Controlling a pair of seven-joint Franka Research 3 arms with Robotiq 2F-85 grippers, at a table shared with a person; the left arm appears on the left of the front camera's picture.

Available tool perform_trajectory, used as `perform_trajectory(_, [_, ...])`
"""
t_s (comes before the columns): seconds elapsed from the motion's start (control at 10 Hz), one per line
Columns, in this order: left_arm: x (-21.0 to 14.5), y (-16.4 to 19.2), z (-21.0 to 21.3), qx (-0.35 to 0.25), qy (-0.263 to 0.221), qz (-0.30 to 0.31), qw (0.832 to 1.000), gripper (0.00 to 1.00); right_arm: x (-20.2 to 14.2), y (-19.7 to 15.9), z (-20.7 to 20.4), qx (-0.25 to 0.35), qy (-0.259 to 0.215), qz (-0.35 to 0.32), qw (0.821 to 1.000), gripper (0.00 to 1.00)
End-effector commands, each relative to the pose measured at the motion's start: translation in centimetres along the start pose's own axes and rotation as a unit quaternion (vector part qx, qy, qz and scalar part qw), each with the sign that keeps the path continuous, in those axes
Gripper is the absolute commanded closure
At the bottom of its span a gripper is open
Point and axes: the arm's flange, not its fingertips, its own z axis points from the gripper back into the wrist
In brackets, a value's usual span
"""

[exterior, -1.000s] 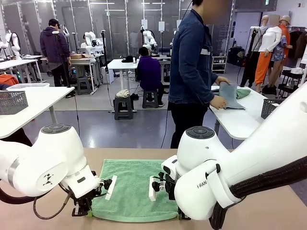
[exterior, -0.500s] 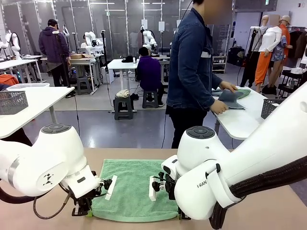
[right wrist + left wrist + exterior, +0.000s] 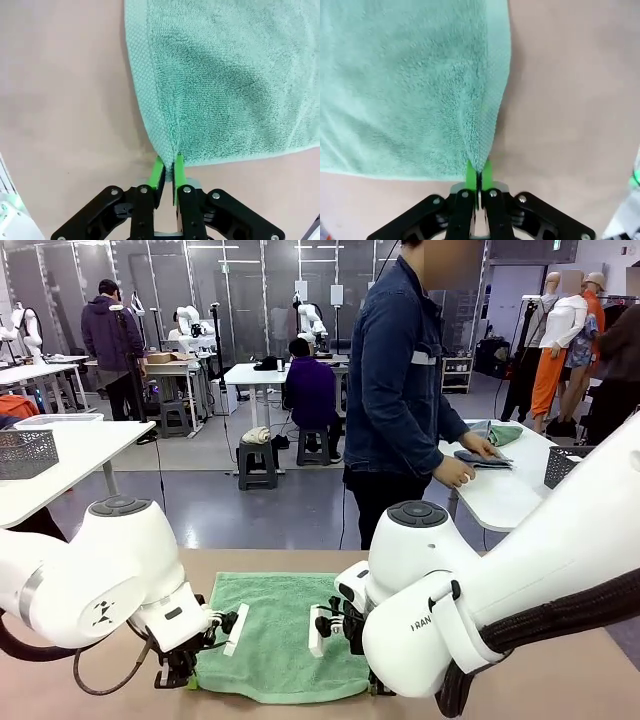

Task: Fold the towels and place them in the basket.
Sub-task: When a person lays out a Towel with hook on the table, fold it in half twice.

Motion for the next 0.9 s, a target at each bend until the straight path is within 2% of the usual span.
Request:
perform_trajectory(0.0, [1.8,0.2,2.7,0.017,-0.005,-0.010,1.000,0.96,0.8,-0.4,2.5,-0.010,-0.001,0.016,1.000,0.89])
perform_trajectory(0.4, [2.6,1.8,7.2,0.078,-0.005,-0.010,0.997,0.96,2.4,-2.2,6.7,-0.042,0.017,0.035,0.998,0.89])
perform_trajectory(0.8, [1.6,3.3,9.4,0.099,0.020,0.007,0.995,0.96,2.8,-3.5,8.7,-0.060,0.026,0.033,0.997,0.89])
